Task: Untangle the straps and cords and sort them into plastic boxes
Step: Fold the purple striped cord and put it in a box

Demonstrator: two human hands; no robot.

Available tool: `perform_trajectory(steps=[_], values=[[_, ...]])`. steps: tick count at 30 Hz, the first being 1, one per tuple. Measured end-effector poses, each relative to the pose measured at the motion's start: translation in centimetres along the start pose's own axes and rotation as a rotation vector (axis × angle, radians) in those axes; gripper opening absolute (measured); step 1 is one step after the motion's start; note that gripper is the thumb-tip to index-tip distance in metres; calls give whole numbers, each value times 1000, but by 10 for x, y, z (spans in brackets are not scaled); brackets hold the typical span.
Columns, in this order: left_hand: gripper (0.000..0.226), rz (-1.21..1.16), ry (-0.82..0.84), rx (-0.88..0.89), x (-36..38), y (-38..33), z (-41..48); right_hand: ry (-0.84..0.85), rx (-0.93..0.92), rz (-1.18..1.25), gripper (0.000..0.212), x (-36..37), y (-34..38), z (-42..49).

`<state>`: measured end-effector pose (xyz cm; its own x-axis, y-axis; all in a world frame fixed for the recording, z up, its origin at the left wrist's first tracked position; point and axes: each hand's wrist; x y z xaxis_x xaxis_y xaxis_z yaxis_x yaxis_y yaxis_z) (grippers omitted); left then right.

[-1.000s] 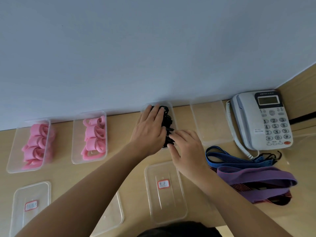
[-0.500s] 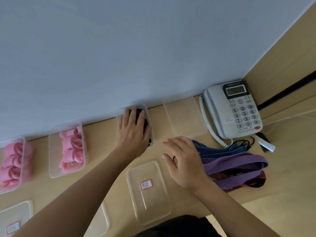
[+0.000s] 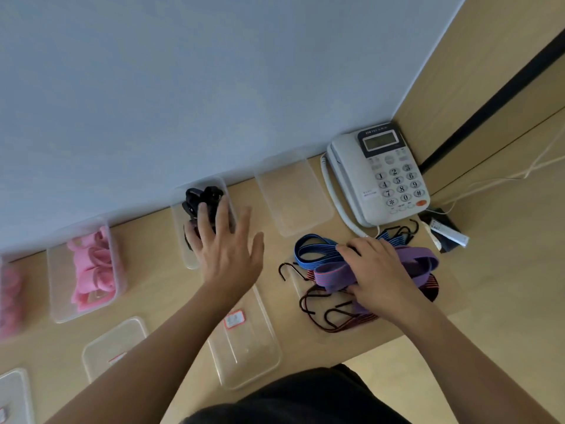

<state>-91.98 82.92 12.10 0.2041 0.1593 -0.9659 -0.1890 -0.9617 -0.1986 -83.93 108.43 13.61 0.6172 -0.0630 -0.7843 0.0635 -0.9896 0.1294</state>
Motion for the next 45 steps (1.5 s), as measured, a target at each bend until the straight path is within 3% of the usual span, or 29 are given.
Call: perform_trajectory(steps=[3,17,19,23,26,32,38,42,45], values=[[60,79,142,-74,5,19,3,-48,13,8,70,5,3,3],[68,84,169,-90,6,44,-5,-145,1,63,51,12,32,1],[70,51,115,-39,1,38,-10,-161,-5,65,48,12,33,0],[57,-151,-113,236,-4,9,-23,-265,-51,132,36,13,32,-4],[49,-269,-128,374,-10,-13,-30,-385,-87,185,23,10,31,-10],[39,-421,18,468,-29,-41,-54,-583,-132,229,16,-10,30,-39],[56,-647,517,310,-62,-67,-71,-662,-111,361,17,-42,24,-85],[66,-677,567,353,-78,-80,-95,-773,-180,397,13,-64,38,-124],[72,-837,568,400,-93,-83,-114,-865,-196,395,14,-80,54,-153]])
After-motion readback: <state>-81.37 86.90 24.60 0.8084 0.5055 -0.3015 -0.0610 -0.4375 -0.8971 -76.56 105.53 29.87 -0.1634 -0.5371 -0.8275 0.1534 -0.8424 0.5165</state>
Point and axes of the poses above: each hand's wrist, its own z-axis towards the middle knuckle, its own x-axis out of the palm, y = z × x, and after that the axes turned 15 degrees about y, right-handed
